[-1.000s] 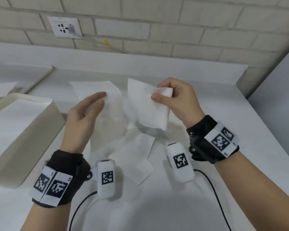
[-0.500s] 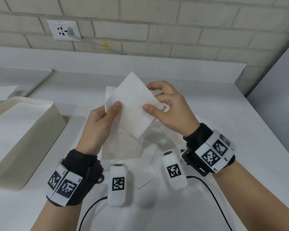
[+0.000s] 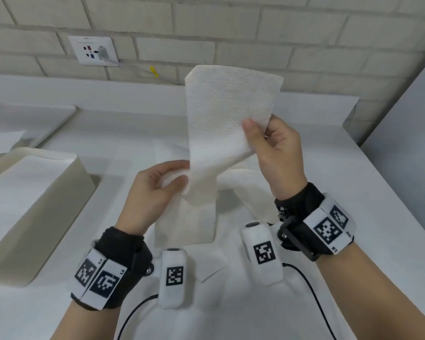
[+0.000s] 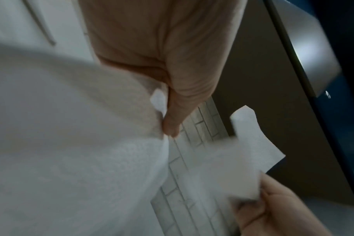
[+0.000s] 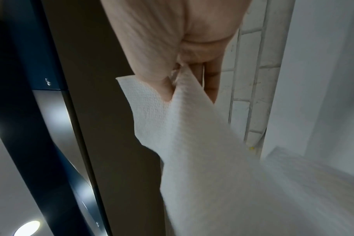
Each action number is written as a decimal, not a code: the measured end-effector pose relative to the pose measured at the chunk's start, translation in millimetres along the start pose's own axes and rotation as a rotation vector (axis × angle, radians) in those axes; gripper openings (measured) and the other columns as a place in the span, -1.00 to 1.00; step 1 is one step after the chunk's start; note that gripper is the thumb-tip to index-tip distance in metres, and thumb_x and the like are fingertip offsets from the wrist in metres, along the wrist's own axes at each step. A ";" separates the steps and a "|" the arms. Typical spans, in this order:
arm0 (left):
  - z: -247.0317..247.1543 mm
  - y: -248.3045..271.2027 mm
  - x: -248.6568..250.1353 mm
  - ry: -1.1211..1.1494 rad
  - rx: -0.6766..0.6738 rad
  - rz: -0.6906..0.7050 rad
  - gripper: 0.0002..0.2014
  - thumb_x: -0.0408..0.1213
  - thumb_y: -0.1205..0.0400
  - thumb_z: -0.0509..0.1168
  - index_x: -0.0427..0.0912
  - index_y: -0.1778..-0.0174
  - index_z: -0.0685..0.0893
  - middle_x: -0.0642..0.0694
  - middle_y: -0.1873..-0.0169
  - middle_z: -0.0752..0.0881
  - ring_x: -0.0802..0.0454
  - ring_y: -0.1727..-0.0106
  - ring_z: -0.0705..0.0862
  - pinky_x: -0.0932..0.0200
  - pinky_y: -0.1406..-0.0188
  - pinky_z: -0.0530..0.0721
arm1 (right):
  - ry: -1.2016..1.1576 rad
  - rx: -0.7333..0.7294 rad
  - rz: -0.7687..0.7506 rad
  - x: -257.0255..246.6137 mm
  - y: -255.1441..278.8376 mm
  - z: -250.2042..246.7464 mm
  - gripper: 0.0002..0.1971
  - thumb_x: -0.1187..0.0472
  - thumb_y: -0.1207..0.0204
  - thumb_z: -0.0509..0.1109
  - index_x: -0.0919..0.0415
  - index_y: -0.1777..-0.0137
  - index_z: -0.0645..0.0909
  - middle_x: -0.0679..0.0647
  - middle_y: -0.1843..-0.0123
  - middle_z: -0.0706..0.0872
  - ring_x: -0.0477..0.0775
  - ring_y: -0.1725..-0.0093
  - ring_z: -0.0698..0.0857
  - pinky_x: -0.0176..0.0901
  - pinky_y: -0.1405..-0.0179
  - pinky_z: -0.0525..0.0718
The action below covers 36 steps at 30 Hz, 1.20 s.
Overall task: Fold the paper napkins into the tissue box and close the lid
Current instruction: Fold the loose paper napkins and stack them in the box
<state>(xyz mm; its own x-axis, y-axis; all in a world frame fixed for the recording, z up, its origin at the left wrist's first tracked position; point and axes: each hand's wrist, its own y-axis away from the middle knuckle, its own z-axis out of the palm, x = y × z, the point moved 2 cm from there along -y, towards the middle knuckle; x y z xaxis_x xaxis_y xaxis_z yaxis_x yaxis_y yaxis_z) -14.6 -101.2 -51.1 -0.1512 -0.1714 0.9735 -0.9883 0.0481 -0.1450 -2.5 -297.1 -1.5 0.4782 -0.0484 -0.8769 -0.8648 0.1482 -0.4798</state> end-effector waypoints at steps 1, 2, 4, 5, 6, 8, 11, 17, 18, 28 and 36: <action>-1.4 -0.4 0.3 -0.036 0.024 0.025 -0.68 -0.42 -0.62 0.33 0.18 0.00 0.73 0.24 -0.03 0.78 0.22 -0.18 0.70 0.00 -0.34 0.58 | -0.009 0.018 0.015 -1.4 -0.6 -1.3 -0.87 0.25 -0.55 0.32 0.26 0.19 0.63 0.13 0.26 0.74 -0.07 0.17 0.61 -0.21 0.08 0.57; -2.2 -0.1 1.5 -0.058 0.044 0.053 -0.67 -0.41 -0.63 0.32 0.21 -0.04 0.70 0.28 -0.08 0.75 0.28 -0.24 0.65 0.02 -0.41 0.53 | -0.016 0.029 0.032 -1.6 -1.3 -2.5 -0.88 0.23 -0.54 0.31 0.23 0.19 0.61 0.21 0.25 0.73 -0.03 0.16 0.60 -0.17 0.08 0.56; -1.8 0.3 3.5 -0.043 0.068 0.091 -0.71 -0.34 -0.67 0.28 0.21 -0.11 0.68 0.25 -0.14 0.74 0.29 -0.30 0.61 0.03 -0.46 0.48 | -0.032 0.026 0.049 -1.8 -0.4 -3.2 -0.93 0.21 -0.55 0.30 0.12 0.11 0.61 0.24 0.19 0.74 -0.07 0.12 0.63 -0.19 0.04 0.58; -0.5 1.1 5.5 -0.008 0.070 0.102 -0.74 -0.31 -0.69 0.25 0.19 -0.12 0.68 0.23 -0.14 0.74 0.28 -0.30 0.61 0.06 -0.46 0.47 | -0.035 0.013 0.058 -1.1 0.9 -1.9 -0.92 0.23 -0.59 0.28 0.07 0.05 0.61 0.10 0.16 0.76 -0.14 0.08 0.67 -0.26 0.01 0.61; 0.8 2.3 7.9 0.043 0.063 0.108 -0.77 -0.27 -0.71 0.22 0.17 -0.11 0.69 0.22 -0.13 0.75 0.26 -0.30 0.62 0.11 -0.43 0.49 | -0.035 -0.015 0.079 -0.7 2.6 0.7 -0.89 0.26 -0.62 0.26 0.05 0.01 0.59 -0.03 0.09 0.75 -0.19 0.05 0.69 -0.29 -0.02 0.62; 5.8 6.5 16.6 0.178 0.010 0.124 -0.81 -0.15 -0.70 0.19 0.07 -0.02 0.73 0.20 -0.05 0.78 0.24 -0.22 0.67 0.23 -0.30 0.54 | 0.013 -0.102 0.178 7.5 6.9 9.0 -0.88 0.26 -0.65 0.21 0.05 -0.04 0.54 0.00 -0.06 0.71 -0.15 -0.05 0.69 -0.24 -0.09 0.63; 14.6 13.5 28.4 0.290 -0.063 0.182 -0.70 -0.04 -0.66 0.20 0.10 0.36 0.71 0.20 0.33 0.71 0.29 0.22 0.67 0.42 0.13 0.57 | 0.124 -0.249 0.400 22.5 13.4 21.0 -0.88 0.14 -0.68 0.16 0.01 -0.12 0.51 0.20 -0.30 0.58 0.05 -0.26 0.61 0.02 -0.36 0.53; 16.8 12.7 16.4 0.205 -0.019 0.183 -0.90 -0.13 -0.59 0.33 0.00 0.10 0.74 0.13 0.12 0.81 0.17 0.03 0.75 0.38 0.11 0.62 | -0.136 -0.204 0.505 25.9 20.7 25.8 -0.86 0.19 -0.67 0.18 0.09 -0.14 0.53 0.06 -0.17 0.69 0.07 -0.21 0.67 0.03 -0.31 0.58; 15.5 12.0 12.3 0.178 -0.005 0.174 -0.89 -0.11 -0.57 0.31 0.03 0.10 0.74 0.10 0.10 0.81 0.14 0.00 0.75 0.35 0.09 0.63 | -0.132 -0.196 0.483 25.9 21.2 25.6 -0.90 0.21 -0.66 0.19 0.09 -0.08 0.53 0.08 -0.13 0.69 0.08 -0.17 0.68 0.03 -0.28 0.59; 15.3 8.0 15.6 0.224 0.075 0.155 -0.83 -0.30 -0.70 0.16 -0.14 0.12 0.65 0.19 0.29 0.79 0.28 0.21 0.73 0.40 0.25 0.62 | -0.070 -0.199 0.358 24.7 24.3 24.7 -0.98 0.37 -0.56 0.33 0.31 0.08 0.54 0.17 0.12 0.65 0.11 0.12 0.61 0.01 0.04 0.59; 4.1 1.8 12.3 0.254 0.284 0.113 -0.69 -0.30 -0.76 0.10 -0.15 0.33 0.51 0.24 0.55 0.64 0.35 0.45 0.60 0.43 0.44 0.55 | 0.155 -0.574 0.378 33.9 28.1 33.0 -0.75 0.34 -0.51 0.41 0.30 -0.18 0.60 0.12 -0.18 0.72 0.09 -0.14 0.72 -0.02 -0.24 0.65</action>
<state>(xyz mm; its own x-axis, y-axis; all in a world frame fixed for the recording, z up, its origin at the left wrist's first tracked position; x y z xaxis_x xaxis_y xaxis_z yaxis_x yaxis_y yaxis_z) -18.3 -107.3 -40.1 -0.2845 0.0696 0.9562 -0.9378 -0.2274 -0.2624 -5.5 -262.0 -43.8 0.1385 -0.2427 -0.9602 -0.9319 -0.3600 -0.0434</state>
